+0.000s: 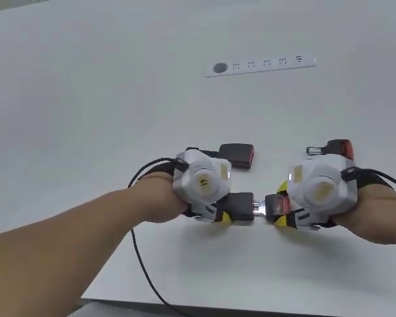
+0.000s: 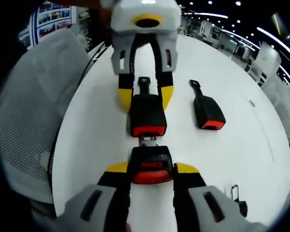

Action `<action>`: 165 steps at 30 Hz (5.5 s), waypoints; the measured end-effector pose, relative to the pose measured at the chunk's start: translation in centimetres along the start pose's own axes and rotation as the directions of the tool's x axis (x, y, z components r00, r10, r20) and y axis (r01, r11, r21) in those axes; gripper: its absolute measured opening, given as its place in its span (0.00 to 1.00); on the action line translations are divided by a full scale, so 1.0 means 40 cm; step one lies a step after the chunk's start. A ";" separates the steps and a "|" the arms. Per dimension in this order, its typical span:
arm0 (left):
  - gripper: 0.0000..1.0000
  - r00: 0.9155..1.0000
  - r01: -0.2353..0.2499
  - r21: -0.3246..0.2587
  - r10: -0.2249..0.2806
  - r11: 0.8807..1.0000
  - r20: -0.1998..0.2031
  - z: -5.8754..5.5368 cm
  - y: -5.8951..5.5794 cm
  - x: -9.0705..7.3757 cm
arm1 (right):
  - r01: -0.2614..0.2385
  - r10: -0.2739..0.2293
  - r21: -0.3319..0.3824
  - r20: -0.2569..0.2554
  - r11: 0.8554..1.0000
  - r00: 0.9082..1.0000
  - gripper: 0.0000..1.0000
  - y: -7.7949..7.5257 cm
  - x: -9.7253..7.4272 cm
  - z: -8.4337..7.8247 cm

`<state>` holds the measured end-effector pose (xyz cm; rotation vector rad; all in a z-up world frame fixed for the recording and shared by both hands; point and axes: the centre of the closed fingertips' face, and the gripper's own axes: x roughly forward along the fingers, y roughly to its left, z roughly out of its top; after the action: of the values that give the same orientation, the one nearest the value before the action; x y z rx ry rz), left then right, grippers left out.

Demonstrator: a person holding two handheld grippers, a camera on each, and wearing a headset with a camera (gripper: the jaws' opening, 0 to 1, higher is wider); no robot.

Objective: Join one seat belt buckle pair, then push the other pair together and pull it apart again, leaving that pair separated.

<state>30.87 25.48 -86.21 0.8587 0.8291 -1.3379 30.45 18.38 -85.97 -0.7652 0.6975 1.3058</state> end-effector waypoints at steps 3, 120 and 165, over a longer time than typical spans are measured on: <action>0.31 1.000 0.001 0.000 -0.001 1.000 -0.004 0.001 0.000 0.001 | -0.001 0.001 0.001 0.004 1.000 1.000 0.32 0.002 0.005 0.009; 0.33 0.996 -0.063 0.024 0.065 0.998 -0.068 0.039 0.288 0.005 | 0.015 -0.014 0.013 -0.120 1.000 0.993 0.34 -0.323 -0.147 -0.236; 0.32 0.991 -0.094 0.056 0.099 0.994 -0.090 0.020 0.291 0.004 | 0.016 -0.026 -0.114 -0.092 0.993 0.995 0.32 -0.289 0.000 -0.009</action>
<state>42.53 25.18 -85.44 0.9956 0.8177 -1.2460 41.89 16.96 -85.06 -0.9280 0.6926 1.3051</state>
